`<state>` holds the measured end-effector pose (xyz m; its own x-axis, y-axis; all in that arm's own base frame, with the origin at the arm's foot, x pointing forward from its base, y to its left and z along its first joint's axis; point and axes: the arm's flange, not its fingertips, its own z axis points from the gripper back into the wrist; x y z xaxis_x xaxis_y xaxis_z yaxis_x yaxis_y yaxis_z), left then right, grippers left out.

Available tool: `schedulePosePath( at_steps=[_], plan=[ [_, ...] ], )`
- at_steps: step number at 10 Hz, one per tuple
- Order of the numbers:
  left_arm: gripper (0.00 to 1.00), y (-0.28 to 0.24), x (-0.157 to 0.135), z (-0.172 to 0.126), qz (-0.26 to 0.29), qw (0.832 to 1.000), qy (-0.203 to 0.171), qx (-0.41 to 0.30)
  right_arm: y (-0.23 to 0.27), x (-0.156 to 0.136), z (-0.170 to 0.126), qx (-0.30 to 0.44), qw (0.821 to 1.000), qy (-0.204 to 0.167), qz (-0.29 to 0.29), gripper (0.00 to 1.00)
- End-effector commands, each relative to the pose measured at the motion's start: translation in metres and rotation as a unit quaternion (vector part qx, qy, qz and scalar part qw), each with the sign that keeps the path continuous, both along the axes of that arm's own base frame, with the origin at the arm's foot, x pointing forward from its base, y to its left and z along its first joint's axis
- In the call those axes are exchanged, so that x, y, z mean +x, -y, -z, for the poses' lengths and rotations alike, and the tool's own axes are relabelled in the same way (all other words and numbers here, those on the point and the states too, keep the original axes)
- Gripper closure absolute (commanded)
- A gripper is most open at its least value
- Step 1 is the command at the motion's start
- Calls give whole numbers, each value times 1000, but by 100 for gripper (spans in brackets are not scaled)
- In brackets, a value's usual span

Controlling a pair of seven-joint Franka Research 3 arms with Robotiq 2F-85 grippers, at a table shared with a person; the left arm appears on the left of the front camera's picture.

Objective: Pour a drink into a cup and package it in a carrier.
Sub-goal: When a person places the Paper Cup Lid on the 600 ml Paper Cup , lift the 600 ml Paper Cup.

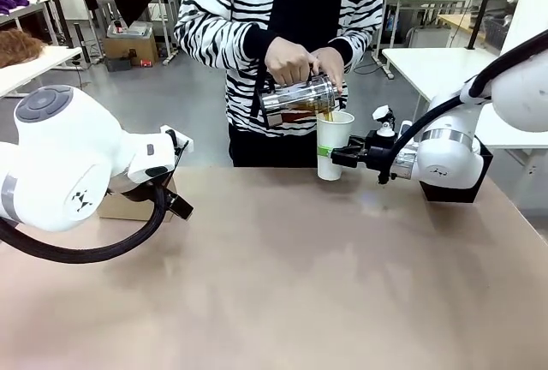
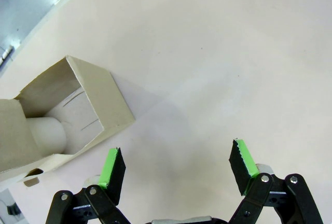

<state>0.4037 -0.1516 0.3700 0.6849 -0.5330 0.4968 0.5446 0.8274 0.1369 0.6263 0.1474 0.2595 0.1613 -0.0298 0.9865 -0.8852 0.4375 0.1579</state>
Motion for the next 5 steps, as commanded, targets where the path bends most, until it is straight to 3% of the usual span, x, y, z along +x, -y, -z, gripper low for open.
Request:
schedulePosePath(
  at_steps=[1, 5],
  plan=[
    [0, 0, 0, 0, 1, 1000, 0, -1, -1, -3, -4, 0, 1000, 1, 0, 20],
    [0, 0, 0, 0, 1, 1000, 0, -1, -1, -3, -4, 0, 1000, 1, 0, 20]
  ],
)
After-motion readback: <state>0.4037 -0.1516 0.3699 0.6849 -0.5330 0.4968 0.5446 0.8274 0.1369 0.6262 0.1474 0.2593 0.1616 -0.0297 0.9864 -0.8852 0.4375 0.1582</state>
